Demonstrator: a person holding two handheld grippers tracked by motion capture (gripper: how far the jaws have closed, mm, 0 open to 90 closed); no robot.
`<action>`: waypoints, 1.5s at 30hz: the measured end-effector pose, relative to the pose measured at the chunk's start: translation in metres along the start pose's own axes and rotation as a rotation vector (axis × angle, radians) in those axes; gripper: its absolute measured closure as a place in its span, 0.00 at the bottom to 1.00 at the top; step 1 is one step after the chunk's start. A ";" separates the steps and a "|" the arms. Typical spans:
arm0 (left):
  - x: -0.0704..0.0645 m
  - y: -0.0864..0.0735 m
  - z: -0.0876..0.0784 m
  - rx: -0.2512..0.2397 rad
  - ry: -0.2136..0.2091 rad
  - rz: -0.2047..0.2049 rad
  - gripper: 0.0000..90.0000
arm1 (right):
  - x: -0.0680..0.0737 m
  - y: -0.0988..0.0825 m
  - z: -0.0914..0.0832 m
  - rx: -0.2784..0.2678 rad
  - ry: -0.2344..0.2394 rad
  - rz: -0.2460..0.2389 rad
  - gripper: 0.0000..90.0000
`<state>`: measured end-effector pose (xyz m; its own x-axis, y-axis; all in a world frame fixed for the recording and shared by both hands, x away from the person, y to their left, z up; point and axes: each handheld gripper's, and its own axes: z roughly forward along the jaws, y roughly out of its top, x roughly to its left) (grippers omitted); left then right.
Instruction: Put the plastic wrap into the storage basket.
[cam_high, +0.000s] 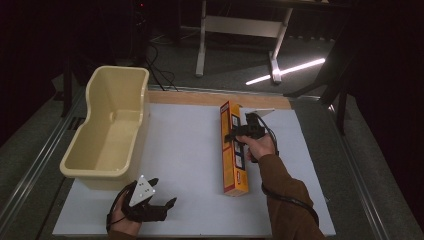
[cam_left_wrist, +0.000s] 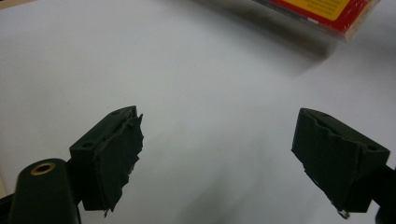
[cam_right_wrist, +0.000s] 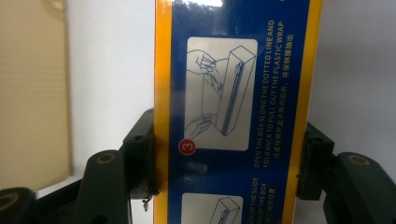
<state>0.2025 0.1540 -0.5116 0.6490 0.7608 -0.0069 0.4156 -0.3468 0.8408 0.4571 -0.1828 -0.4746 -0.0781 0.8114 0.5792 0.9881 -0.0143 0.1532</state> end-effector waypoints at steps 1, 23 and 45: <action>0.000 0.000 0.000 0.000 -0.001 0.000 0.17 | 0.001 0.000 0.000 0.002 0.014 -0.001 0.43; -0.002 0.000 0.000 -0.001 -0.005 0.006 0.17 | 0.049 0.000 -0.007 -0.051 0.132 -0.064 0.43; -0.004 0.000 0.001 -0.004 -0.009 0.010 0.17 | 0.091 0.008 -0.011 -0.107 0.261 -0.058 0.43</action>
<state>0.2011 0.1506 -0.5118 0.6585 0.7526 -0.0030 0.4063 -0.3522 0.8431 0.4566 -0.1155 -0.4117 -0.1790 0.6347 0.7517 0.9625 -0.0452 0.2674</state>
